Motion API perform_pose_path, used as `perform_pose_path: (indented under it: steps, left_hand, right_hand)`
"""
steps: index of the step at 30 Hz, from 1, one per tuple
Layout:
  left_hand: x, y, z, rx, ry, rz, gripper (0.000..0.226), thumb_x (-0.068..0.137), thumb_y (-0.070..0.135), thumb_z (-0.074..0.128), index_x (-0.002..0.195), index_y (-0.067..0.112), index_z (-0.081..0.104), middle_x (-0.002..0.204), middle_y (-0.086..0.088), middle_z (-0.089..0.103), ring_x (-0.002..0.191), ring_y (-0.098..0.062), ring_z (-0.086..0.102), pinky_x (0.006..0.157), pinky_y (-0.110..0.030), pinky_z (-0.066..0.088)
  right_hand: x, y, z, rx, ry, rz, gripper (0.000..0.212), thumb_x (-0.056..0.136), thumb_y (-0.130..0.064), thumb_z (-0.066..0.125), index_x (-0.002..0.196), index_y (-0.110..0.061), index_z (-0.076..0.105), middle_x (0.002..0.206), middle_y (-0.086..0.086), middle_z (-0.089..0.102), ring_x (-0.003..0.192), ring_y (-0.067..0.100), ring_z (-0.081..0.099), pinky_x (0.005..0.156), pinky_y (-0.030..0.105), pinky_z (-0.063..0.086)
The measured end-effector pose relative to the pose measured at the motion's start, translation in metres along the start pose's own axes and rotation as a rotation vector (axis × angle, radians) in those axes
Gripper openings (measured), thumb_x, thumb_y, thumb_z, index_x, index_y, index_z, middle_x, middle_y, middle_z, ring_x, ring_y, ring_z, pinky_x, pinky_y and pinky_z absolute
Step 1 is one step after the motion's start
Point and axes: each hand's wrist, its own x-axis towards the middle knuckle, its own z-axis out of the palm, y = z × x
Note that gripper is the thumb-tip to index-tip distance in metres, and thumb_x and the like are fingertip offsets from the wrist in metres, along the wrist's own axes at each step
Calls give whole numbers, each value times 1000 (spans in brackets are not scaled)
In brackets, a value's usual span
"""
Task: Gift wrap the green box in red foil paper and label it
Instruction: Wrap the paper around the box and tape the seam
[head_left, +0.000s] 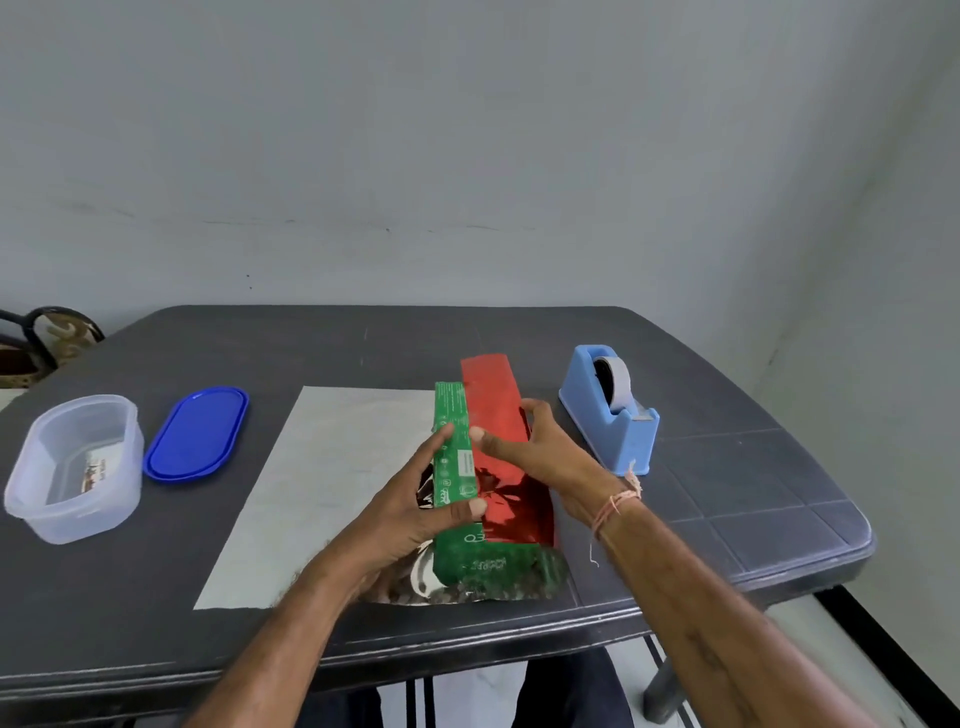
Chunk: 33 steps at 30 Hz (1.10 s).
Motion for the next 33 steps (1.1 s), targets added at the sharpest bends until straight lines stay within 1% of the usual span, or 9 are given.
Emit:
perform_pose_path:
  steps: [3, 5, 7, 9, 13, 17, 23, 30, 33]
  left_hand:
    - [-3, 4, -6, -61, -1, -22, 107, 73, 60, 82, 156, 54, 14, 160, 16, 30, 144, -8, 38, 114, -39, 42]
    - [-5, 8, -20, 24, 181, -31, 96, 78, 61, 74, 157, 47, 21, 157, 8, 38, 137, -14, 46, 96, -29, 51]
    - [-5, 3, -48, 287, 459, -51, 81, 87, 55, 70, 155, 34, 33, 153, 2, 46, 122, -16, 57, 84, -25, 52]
    - [-6, -10, -83, 704, 657, -221, 77, 89, 58, 67, 151, 22, 40, 149, -7, 50, 122, -27, 58, 97, -42, 50]
    - [-9, -27, -120, 1129, 701, -515, 71, 83, 71, 62, 125, 14, 55, 130, -13, 52, 122, -35, 48, 95, -49, 45]
    - [-2, -27, -129, 1026, 690, -509, 56, 82, 66, 69, 116, 22, 62, 118, -3, 65, 115, -29, 57, 93, -44, 48]
    - [2, -26, -131, 973, 669, -509, 36, 82, 61, 72, 78, 25, 72, 76, 8, 71, 78, -17, 68, 77, -39, 59]
    - [-3, -7, -118, 958, 616, -419, 35, 101, 53, 50, 96, 19, 58, 91, 0, 67, 86, -20, 63, 69, -35, 48]
    - [0, -5, -126, 669, 606, -394, 37, 100, 49, 56, 95, 13, 58, 92, -7, 70, 82, -25, 66, 69, -40, 54]
  right_hand:
    - [5, -11, 13, -148, 56, 12, 125, 45, -80, 84, 145, -33, 25, 134, 1, 49, 119, 22, 56, 105, 45, 49]
    - [5, -13, 20, -237, 62, 33, 131, 51, -75, 86, 152, -33, 14, 136, 4, 41, 122, 27, 53, 108, 47, 46]
    - [7, -13, 21, -270, 69, 38, 133, 55, -73, 86, 156, -31, 10, 138, 5, 38, 123, 29, 52, 109, 49, 44]
    - [10, -11, 21, -295, 81, 38, 137, 50, -77, 84, 156, -31, 10, 141, 7, 37, 125, 31, 51, 110, 52, 44]
    - [13, -9, 22, -327, 86, 46, 145, 41, -84, 78, 157, -32, 9, 144, 8, 35, 128, 33, 49, 111, 54, 42]
    - [13, -8, 21, -326, 84, 54, 151, 36, -88, 75, 158, -30, 8, 146, 9, 33, 130, 33, 47, 112, 54, 41]
    - [14, -6, 22, -333, 85, 48, 138, 53, -79, 82, 158, -30, 7, 146, 10, 33, 131, 35, 46, 113, 56, 39]
    - [13, -7, 23, -351, 85, 69, 139, 57, -78, 81, 160, -27, 2, 154, 12, 28, 138, 37, 41, 115, 56, 37]
    - [12, -8, 23, -345, 82, 70, 140, 58, -78, 81, 160, -26, 1, 154, 12, 28, 138, 37, 40, 115, 56, 37]
